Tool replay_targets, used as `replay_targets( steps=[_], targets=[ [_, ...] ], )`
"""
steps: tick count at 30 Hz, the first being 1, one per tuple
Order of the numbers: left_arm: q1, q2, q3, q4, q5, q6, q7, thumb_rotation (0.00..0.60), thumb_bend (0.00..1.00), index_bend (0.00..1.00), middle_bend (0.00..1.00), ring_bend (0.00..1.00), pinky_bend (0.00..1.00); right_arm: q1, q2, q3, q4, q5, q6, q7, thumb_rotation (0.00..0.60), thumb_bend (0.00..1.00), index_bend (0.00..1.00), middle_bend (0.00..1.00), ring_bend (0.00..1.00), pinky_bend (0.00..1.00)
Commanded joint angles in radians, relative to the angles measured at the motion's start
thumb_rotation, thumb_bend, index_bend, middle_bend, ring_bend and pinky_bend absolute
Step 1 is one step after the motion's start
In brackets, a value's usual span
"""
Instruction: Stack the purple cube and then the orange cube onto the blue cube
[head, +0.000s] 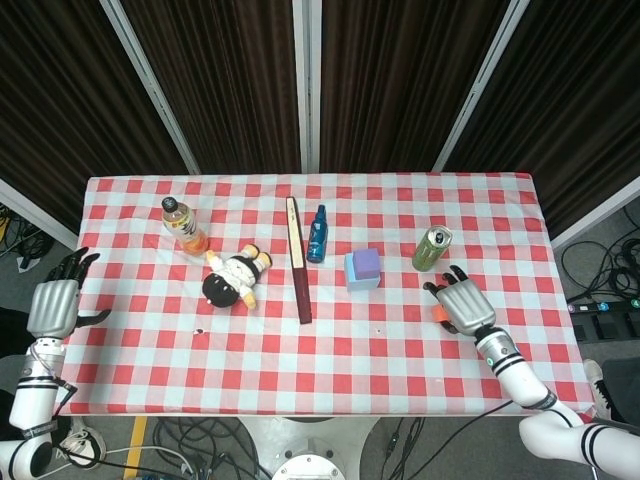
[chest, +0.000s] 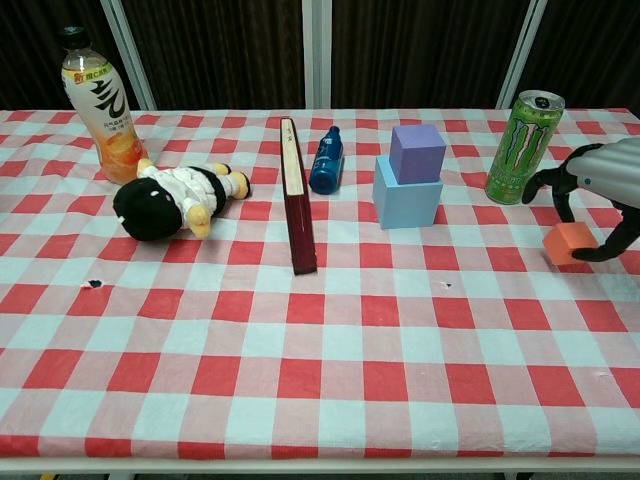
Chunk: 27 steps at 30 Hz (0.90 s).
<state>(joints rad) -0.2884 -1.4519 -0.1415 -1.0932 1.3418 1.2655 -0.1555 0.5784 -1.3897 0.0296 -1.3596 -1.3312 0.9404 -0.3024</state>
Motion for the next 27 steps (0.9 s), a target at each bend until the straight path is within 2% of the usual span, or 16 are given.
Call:
replay_targets(
  steps=[1,8,14,21,27],
  targets=[
    [0.0,0.002,0.0,-0.004,0.002,0.003,-0.001,0.6,0.09,0.2,0.18,0.13,0.23,-0.007,0.039,0.008,-0.066,-0.008,0.027,-0.011,0.6,0.16,0.26,0.53,0.21,0.12],
    [0.003,0.009,-0.002,-0.018,0.006,0.013,-0.004,0.6,0.09,0.2,0.18,0.13,0.23,-0.006,0.149,0.045,-0.25,0.0,0.076,-0.074,0.6,0.17,0.26,0.54,0.21,0.12],
    [0.004,0.013,-0.001,-0.028,0.008,0.018,0.001,0.6,0.09,0.2,0.18,0.13,0.23,0.043,0.225,0.13,-0.369,0.065,0.07,-0.131,0.6,0.17,0.26,0.54,0.23,0.12],
    [0.004,0.016,-0.003,-0.034,0.006,0.019,0.001,0.6,0.09,0.2,0.18,0.13,0.23,0.187,0.209,0.24,-0.38,0.341,-0.035,-0.251,0.6,0.17,0.26,0.54,0.23,0.13],
    [0.002,0.016,0.0,-0.035,0.007,0.012,0.001,0.6,0.09,0.2,0.18,0.13,0.23,0.325,0.167,0.275,-0.329,0.563,-0.095,-0.345,0.6,0.17,0.26,0.54,0.23,0.13]
  ],
)
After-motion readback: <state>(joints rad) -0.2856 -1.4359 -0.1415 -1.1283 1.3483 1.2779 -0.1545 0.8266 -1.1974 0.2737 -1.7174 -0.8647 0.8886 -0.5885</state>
